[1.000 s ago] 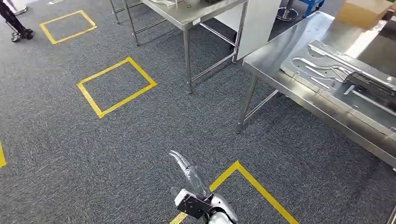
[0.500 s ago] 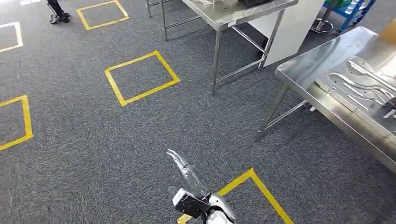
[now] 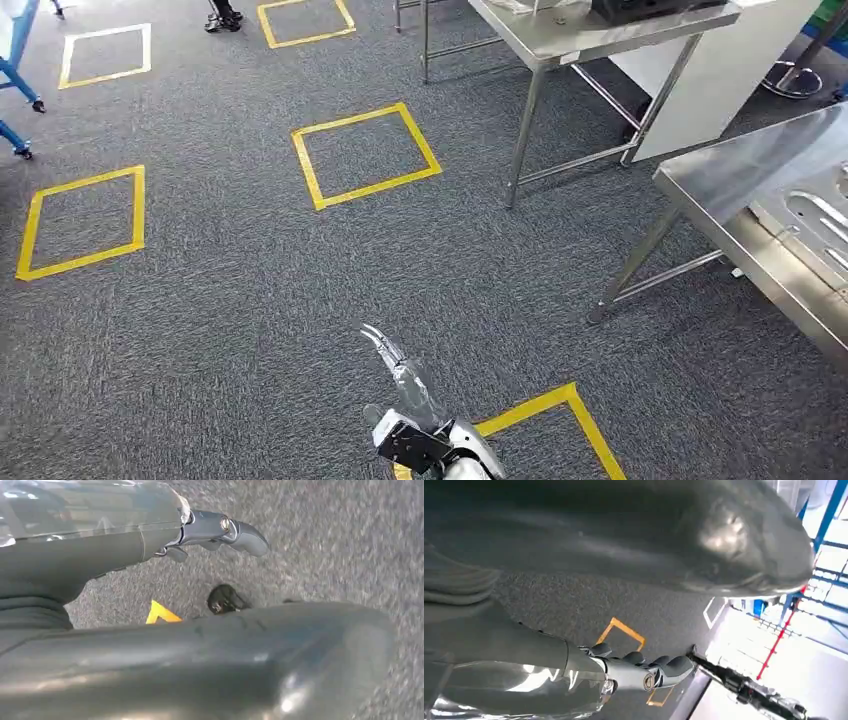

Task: Take the parts from the cabinet and place them on the table.

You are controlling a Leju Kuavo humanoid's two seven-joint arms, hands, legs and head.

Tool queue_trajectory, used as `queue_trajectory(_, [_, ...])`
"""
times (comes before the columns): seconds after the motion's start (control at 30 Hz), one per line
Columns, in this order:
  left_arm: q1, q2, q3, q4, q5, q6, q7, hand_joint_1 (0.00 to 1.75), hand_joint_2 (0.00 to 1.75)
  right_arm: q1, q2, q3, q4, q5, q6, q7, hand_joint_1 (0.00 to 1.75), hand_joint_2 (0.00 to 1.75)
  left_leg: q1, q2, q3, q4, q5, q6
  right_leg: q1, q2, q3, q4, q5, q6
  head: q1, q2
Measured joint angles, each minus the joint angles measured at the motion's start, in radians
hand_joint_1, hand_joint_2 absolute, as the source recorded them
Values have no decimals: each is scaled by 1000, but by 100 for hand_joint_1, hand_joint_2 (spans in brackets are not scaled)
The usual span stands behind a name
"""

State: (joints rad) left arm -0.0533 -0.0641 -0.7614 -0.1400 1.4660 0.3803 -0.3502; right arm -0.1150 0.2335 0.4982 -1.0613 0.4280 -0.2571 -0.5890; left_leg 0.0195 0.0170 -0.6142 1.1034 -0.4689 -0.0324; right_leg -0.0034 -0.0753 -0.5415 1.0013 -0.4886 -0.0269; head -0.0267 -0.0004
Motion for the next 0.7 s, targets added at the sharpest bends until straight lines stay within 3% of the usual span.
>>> queue_trajectory(0.03, [-1,0,0,0,0,-6,-2,0,0,6,-3,-3,-6,-2,-6,0,0,0,-2,43,48,-92,11,3,1,-10,2,3,-4,6,0,0])
queue_trajectory(0.07, [-3,0,-2,0,0,-17,-3,0,0,12,-9,-8,-12,-4,-16,1,0,0,-13,44,54,-97,5,11,8,-17,0,4,-7,13,0,0])
queue_trajectory(0.2, [7,10,-15,0,-3,-87,-15,0,0,42,-48,-52,-54,-17,-37,9,0,0,-15,6,49,-104,13,35,5,-45,8,3,-10,34,0,0])
queue_trajectory(0.23, [9,13,-23,0,-6,-107,-16,0,0,49,-62,-70,-70,-17,-39,11,0,0,-10,-2,52,-109,18,42,-2,-20,7,15,-22,42,1,0])
queue_trajectory(0.27, [7,19,-29,0,-7,-123,-14,0,0,56,-76,-87,-82,-17,-42,12,0,0,-9,-9,51,-109,20,47,-3,25,-11,54,-53,45,1,0])
queue_trajectory(0.3, [5,25,-39,0,-10,-138,-9,0,0,67,-93,-110,-94,-17,-45,13,0,0,-9,-17,48,-109,22,52,-4,53,-49,133,-99,47,1,0])
queue_trajectory(0.37, [2,39,-56,1,-13,-156,3,0,0,94,-125,-157,-109,-21,-47,13,0,0,-12,-43,44,-109,23,54,-4,69,-128,291,-161,49,1,0])
queue_trajectory(0.4, [3,43,-66,1,-14,-162,9,0,0,107,-140,-181,-115,-27,-48,11,0,0,-13,-58,43,-108,24,55,-4,72,-148,325,-160,48,1,0])
queue_trajectory(0.43, [3,48,-75,2,-21,-166,14,0,0,116,-151,-201,-121,-34,-51,8,0,0,-14,-70,44,-108,24,55,-3,74,-143,306,-134,45,1,0])
queue_trajectory(0.47, [3,51,-82,2,-25,-168,19,0,0,121,-159,-213,-125,-38,-54,4,0,0,-14,-81,45,-107,24,55,-3,77,-119,252,-95,41,1,0])
queue_trajectory(0.5, [2,54,-93,2,-34,-169,26,0,0,127,-169,-228,-132,-48,-60,0,0,0,-14,-95,47,-106,24,54,-3,85,-72,154,-40,36,1,0])
queue_trajectory(0.53, [0,57,-101,2,-41,-172,30,0,0,134,-177,-238,-137,-56,-66,-3,0,0,-14,-106,49,-105,23,53,-4,116,-29,64,2,32,1,0])
queue_trajectory(0.57, [-2,59,-109,2,-45,-176,34,0,0,141,-189,-249,-141,-63,-72,-8,0,0,-17,-116,47,-104,23,49,-4,165,-8,17,-3,29,1,0])
queue_trajectory(0.63, [-4,65,-123,2,-50,-179,37,0,0,158,-197,-261,-149,-71,-78,-13,0,0,-15,-134,39,-101,25,38,0,140,-11,13,1,28,1,0])
queue_trajectory(0.7, [0,71,-132,2,-55,-180,41,0,0,166,-208,-268,-159,-74,-90,-11,0,0,-12,-154,34,-107,30,23,0,120,-9,9,6,15,1,0])
